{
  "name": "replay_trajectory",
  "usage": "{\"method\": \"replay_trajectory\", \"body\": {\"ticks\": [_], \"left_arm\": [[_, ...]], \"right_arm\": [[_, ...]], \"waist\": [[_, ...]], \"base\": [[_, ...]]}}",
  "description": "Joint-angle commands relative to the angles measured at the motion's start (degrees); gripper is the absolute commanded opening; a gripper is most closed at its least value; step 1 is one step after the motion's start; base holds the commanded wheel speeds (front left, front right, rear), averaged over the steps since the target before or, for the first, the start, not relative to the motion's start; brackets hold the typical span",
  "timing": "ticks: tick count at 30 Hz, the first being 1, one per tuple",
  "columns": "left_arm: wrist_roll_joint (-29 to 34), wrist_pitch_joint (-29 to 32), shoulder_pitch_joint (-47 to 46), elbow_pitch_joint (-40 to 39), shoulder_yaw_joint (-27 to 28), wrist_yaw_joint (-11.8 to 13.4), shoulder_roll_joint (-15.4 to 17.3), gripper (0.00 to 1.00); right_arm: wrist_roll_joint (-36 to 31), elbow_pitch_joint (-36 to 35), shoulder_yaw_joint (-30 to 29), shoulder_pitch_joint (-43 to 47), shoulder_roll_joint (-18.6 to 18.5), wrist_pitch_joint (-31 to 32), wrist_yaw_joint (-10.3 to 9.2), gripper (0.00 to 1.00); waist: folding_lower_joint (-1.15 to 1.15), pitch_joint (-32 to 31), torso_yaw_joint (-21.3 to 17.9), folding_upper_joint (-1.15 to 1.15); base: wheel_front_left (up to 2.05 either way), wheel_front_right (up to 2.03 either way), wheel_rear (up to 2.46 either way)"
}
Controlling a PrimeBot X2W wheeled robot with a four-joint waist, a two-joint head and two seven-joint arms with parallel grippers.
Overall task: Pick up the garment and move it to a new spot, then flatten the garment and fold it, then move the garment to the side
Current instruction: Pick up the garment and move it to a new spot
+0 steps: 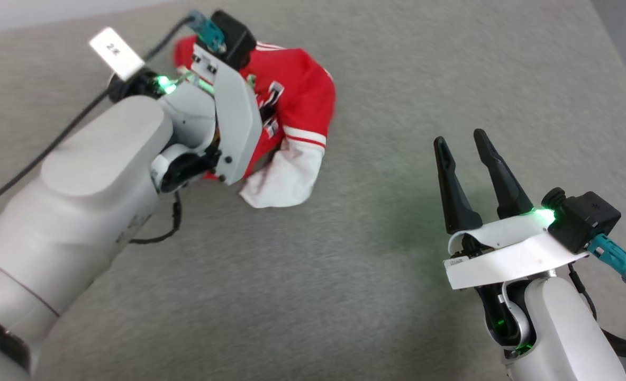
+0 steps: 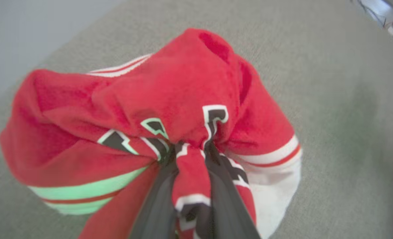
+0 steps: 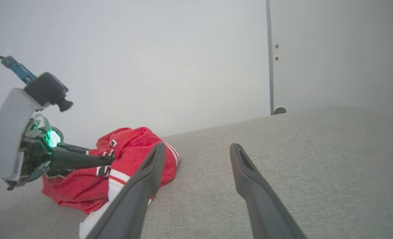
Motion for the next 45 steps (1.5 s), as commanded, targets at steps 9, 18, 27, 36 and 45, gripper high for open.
{"method": "replay_trajectory", "body": {"ticks": [9, 18, 27, 36, 45], "left_arm": [[0.78, 6.5, 0.24, 3.39, -7.11, 0.14, 3.05, 0.0], [2.61, 7.59, 2.44, 2.07, -8.87, 0.28, 5.19, 0.15], [-1.12, -4.38, 0.62, 1.21, -7.78, 0.12, 2.62, 1.0], [-6.95, -19.97, 3.58, -0.81, -6.51, 0.11, 0.88, 1.0], [-12.78, -34.91, 15.59, -0.6, -5.01, 0.1, 2.51, 1.0]], "right_arm": [[2.75, -1.91, 1.04, -0.18, 0.21, -0.26, 0.0, 1.0], [1.83, -1.91, 1.83, -1.45, 0.22, -0.26, 0.0, 1.0], [-3.13, 0.91, 1.26, -1.87, 0.15, -0.27, 0.0, 1.0], [-8.52, 6.61, -0.09, -0.94, -0.09, -0.27, 0.0, 1.0], [-9.49, 11.3, -3.26, 3.46, -4.07, -0.27, 0.0, 1.0]], "waist": [[-0.01, 6.86, -8.47, 0.0], [-0.01, 7.23, -8.22, 0.0], [-0.01, 2.36, -1.64, 0.0], [-0.01, -5.34, 8.86, 0.0], [-0.01, -11.82, 17.74, 0.0]], "base": [[0.0, 0.0, 0.0], [0.0, 0.0, 0.0], [0.0, 0.0, 0.0], [0.0, 0.0, 0.0], [0.0, 0.0, 0.0]]}}
